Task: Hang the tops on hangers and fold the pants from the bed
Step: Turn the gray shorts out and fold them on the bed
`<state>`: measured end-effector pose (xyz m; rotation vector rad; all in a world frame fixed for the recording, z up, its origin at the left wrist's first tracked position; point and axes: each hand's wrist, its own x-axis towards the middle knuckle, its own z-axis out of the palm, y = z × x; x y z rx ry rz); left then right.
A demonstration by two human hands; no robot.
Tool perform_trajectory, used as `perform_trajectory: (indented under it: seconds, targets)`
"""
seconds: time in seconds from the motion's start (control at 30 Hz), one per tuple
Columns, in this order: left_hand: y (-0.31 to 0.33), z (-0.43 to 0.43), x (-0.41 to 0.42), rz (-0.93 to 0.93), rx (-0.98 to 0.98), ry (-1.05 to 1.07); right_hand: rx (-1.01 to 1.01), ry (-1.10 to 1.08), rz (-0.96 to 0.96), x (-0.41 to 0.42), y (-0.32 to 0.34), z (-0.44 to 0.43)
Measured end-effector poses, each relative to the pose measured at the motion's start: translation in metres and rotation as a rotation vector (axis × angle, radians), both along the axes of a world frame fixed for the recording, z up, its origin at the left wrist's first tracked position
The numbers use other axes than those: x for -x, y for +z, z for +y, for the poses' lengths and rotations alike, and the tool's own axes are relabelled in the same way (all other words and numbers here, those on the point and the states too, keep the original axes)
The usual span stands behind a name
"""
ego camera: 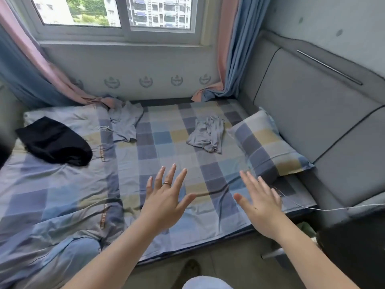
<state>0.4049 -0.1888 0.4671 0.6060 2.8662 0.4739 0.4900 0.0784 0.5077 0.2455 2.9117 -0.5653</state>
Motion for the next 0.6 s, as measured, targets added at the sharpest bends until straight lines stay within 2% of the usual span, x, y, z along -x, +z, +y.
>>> perform_trajectory:
  seconds: [0.3, 0.6]
  targets:
    - [-0.030, 0.046, 0.107, -0.112, 0.060, 0.022, 0.016, 0.022, -0.129, 0.117, -0.037, 0.056]
    - [-0.056, 0.101, 0.191, -0.212, 0.112, -0.075, 0.078, -0.074, -0.222, 0.160, -0.077, 0.090]
